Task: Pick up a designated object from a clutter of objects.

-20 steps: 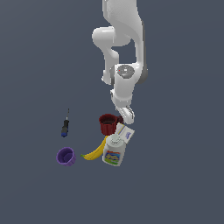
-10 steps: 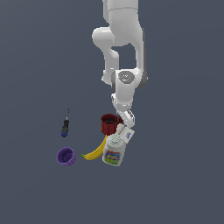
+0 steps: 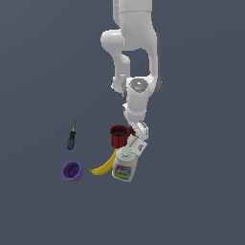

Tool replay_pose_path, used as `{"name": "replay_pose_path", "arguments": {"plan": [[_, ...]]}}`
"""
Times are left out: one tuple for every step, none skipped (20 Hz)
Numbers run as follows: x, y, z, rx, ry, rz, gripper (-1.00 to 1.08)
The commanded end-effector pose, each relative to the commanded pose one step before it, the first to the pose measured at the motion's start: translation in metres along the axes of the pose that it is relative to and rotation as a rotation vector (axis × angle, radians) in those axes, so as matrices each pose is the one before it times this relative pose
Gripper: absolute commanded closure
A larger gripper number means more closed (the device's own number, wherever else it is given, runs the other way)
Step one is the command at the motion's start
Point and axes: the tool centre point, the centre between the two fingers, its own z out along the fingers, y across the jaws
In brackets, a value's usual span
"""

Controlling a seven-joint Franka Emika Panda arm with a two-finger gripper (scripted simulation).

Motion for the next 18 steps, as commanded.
{"name": "replay_pose_path", "arguments": {"plan": [[0.00349,0.01809,0.01859,-0.04491,-0.00981,0.01807,1.08],[0.0,0.0,0.0,0.0,0.0,0.0,1.08],[0.0,0.0,0.0,0.0,0.0,0.0,1.08],[0.0,0.0,0.0,0.0,0.0,0.0,1.08],[0.0,0.0,0.0,0.0,0.0,0.0,1.08],[0.0,0.0,0.0,0.0,0.0,0.0,1.08],[-0.0038,-0.01713,-0.01931,0.04473,0.01112,-0.01844,1.08],[0.00001,-0.00001,-0.00022,0.0,0.0,0.0,1.08],[0.00002,-0.00004,-0.00067,0.0,0.0,0.0,1.08],[0.00003,-0.00007,-0.00112,0.0,0.0,0.0,1.08],[0.00004,-0.00009,-0.00157,0.0,0.0,0.0,1.08],[0.00017,-0.0001,-0.00173,-0.00063,-0.00014,0.00024,1.08],[0.00007,-0.00014,-0.00249,0.0,0.0,0.0,1.08],[0.0002,-0.00016,-0.00265,-0.00063,-0.00015,0.00024,1.08],[0.00018,-0.00019,-0.0032,-0.00044,-0.00011,0.00017,1.08],[0.00019,-0.00022,-0.00368,-0.00044,-0.00011,0.00017,1.08],[0.0002,-0.00025,-0.00415,-0.00044,-0.00011,0.00017,1.08],[0.00021,-0.00028,-0.00461,-0.00044,-0.00012,0.00017,1.08]]}}
